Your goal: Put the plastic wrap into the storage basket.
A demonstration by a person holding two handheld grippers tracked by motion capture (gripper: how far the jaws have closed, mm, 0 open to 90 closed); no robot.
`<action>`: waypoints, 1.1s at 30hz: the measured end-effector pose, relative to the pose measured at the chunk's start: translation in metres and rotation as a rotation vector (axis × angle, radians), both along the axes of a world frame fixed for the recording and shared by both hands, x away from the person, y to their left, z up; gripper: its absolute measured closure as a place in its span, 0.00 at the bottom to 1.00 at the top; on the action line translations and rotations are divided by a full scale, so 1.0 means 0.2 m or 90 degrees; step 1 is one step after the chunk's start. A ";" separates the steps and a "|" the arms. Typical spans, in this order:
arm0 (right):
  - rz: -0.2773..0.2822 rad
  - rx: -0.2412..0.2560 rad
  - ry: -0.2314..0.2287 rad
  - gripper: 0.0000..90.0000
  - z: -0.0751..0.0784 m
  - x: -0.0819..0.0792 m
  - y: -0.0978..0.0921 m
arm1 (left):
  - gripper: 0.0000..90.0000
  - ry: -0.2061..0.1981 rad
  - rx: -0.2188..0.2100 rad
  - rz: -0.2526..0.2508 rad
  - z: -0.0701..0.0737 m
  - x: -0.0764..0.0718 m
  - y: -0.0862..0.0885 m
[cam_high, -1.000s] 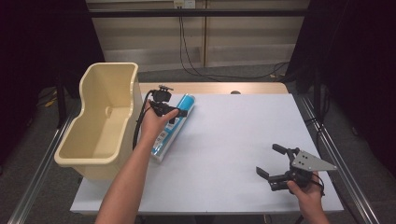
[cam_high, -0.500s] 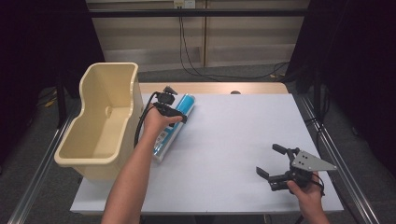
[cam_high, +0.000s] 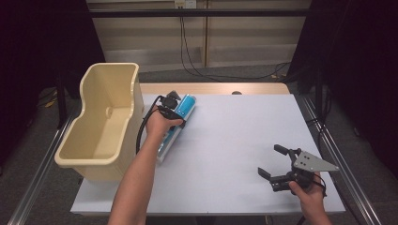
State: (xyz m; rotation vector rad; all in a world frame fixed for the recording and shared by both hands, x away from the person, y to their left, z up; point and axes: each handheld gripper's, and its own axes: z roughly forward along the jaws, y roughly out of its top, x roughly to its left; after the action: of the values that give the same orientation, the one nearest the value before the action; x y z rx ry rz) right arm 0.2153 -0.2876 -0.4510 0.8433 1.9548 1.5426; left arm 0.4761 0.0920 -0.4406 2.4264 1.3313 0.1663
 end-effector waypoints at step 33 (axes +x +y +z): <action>0.000 -0.001 0.000 0.00 0.00 0.00 0.00 | 0.36 0.043 -0.021 0.086 0.35 -0.06 0.02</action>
State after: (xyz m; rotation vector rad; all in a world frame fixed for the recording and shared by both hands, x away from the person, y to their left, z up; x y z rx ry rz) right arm 0.2159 -0.2882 -0.4514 0.8430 1.9556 1.5410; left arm 0.4647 0.0956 -0.3702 2.3352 1.5169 0.0971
